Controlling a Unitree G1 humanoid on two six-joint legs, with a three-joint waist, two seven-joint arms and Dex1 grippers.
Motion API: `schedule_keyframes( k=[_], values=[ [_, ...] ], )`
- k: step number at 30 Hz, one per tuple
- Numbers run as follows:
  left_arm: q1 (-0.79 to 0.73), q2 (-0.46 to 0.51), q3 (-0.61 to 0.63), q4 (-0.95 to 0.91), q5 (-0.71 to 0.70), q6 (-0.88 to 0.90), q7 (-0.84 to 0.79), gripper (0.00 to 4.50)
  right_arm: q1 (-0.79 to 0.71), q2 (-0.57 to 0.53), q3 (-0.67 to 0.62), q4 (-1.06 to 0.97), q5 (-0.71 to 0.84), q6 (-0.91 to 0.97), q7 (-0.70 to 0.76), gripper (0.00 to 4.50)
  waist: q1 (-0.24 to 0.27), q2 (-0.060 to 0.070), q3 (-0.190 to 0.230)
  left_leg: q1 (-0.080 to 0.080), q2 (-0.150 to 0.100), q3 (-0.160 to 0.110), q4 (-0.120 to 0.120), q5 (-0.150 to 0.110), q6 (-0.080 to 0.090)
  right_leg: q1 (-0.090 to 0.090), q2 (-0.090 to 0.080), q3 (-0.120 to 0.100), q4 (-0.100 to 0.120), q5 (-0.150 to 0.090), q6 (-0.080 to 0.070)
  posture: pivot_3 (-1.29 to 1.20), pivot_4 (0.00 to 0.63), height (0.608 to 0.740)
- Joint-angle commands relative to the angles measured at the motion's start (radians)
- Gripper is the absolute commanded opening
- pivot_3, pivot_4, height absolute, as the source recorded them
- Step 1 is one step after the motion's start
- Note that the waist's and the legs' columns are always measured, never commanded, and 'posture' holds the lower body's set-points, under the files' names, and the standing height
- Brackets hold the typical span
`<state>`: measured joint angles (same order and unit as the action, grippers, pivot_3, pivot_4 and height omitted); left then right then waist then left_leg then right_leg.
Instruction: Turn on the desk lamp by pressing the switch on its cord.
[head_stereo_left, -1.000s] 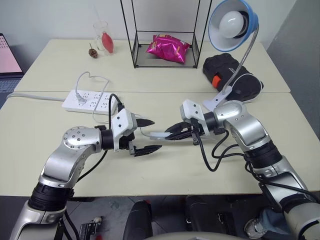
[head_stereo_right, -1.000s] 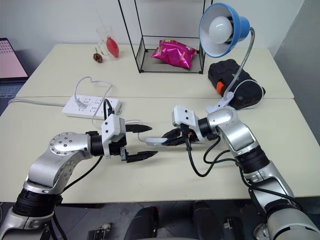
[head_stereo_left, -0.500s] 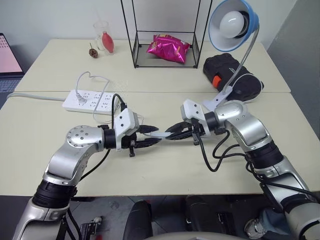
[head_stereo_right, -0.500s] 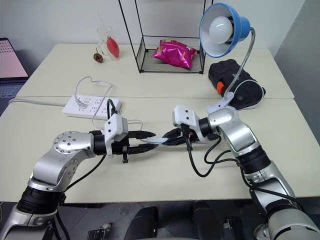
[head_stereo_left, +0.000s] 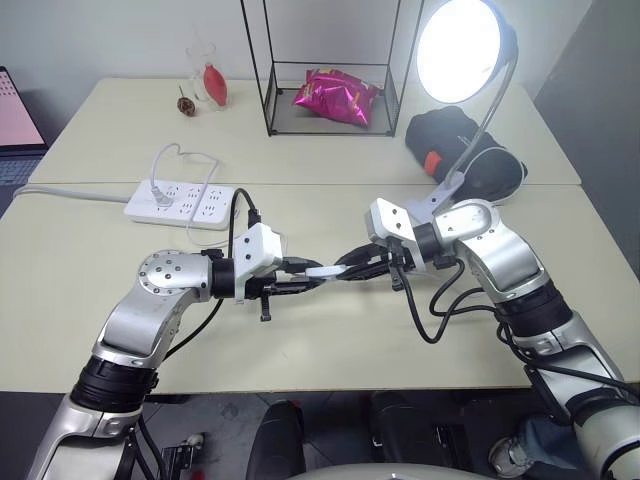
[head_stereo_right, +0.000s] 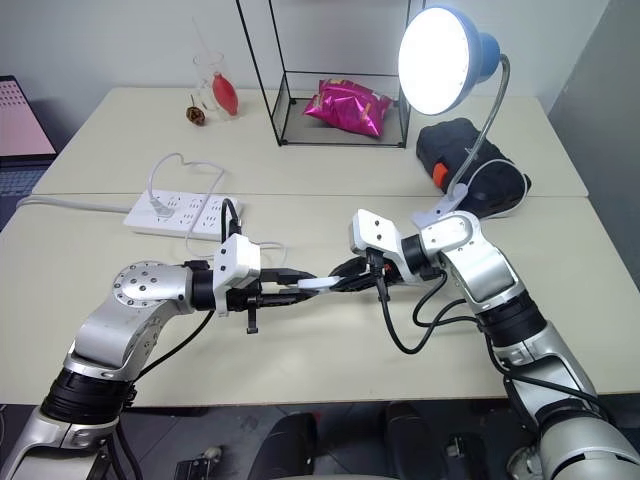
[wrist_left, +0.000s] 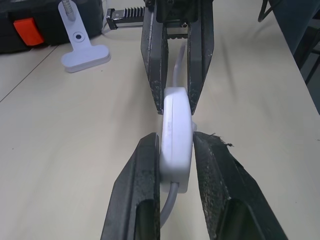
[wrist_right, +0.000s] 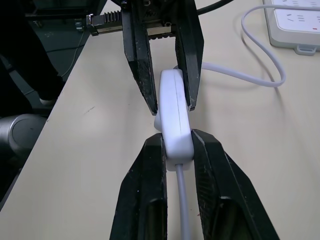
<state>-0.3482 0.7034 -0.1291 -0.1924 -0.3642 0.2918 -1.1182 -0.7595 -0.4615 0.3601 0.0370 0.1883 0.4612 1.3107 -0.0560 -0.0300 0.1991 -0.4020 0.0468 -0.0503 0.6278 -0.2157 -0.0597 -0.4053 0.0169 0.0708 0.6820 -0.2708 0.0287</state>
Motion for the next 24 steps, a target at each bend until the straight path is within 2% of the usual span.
schedule_keyframes(
  k=[1, 5, 7, 10, 21, 24],
  values=[
    [-0.010, -0.008, 0.029, 0.011, 0.017, -0.026, 0.031, 0.67, -0.006, 0.015, -0.011, -0.055, 0.042, -0.002, 0.004, 0.38, 0.000, 0.000, 0.000, 0.000, 0.000, 0.000, 0.000, 0.000, 0.000, 0.000, 0.000, 0.000, 0.000, 0.000, 0.000, 0.00, 0.150, 0.740],
    [-0.005, -0.005, 0.029, 0.009, 0.021, -0.038, 0.021, 0.67, -0.007, 0.018, -0.010, -0.058, 0.044, -0.003, 0.009, 0.38, 0.000, 0.000, 0.000, 0.000, 0.000, 0.000, 0.000, 0.000, 0.000, 0.000, 0.000, 0.000, 0.000, 0.000, 0.000, 0.00, 0.150, 0.740],
    [-0.002, 0.001, 0.025, 0.014, 0.033, -0.055, 0.013, 1.35, -0.010, 0.019, -0.010, -0.057, 0.044, -0.005, 0.012, 0.38, 0.000, 0.000, 0.000, 0.000, 0.000, 0.000, 0.000, 0.000, 0.000, 0.000, 0.000, 0.000, 0.000, 0.000, 0.000, 0.00, 0.150, 0.740],
    [0.002, 0.007, 0.023, 0.023, 0.048, -0.084, 0.003, 2.04, -0.011, 0.020, -0.010, -0.055, 0.043, -0.008, 0.014, 0.37, 0.000, 0.000, 0.000, 0.000, 0.000, 0.000, 0.000, 0.000, 0.000, 0.000, 0.000, 0.000, 0.000, 0.000, 0.000, 0.00, 0.150, 0.740],
    [0.029, 0.056, 0.051, -0.010, 0.073, -0.126, -0.018, 4.34, -0.029, 0.020, 0.024, 0.033, -0.014, -0.116, -0.009, 0.37, -0.001, 0.000, 0.000, 0.000, 0.000, 0.000, 0.000, 0.000, 0.000, 0.000, 0.000, 0.000, 0.000, 0.000, 0.000, 0.00, 0.150, 0.740],
    [0.073, 0.102, 0.082, -0.046, 0.065, -0.110, -0.024, 4.35, -0.054, 0.039, 0.036, 0.131, -0.059, -0.188, -0.030, 0.37, -0.003, 0.000, 0.000, 0.000, 0.000, 0.000, 0.000, 0.000, 0.000, 0.000, 0.000, 0.000, 0.000, 0.000, 0.000, 0.00, 0.150, 0.740]
  ],
)
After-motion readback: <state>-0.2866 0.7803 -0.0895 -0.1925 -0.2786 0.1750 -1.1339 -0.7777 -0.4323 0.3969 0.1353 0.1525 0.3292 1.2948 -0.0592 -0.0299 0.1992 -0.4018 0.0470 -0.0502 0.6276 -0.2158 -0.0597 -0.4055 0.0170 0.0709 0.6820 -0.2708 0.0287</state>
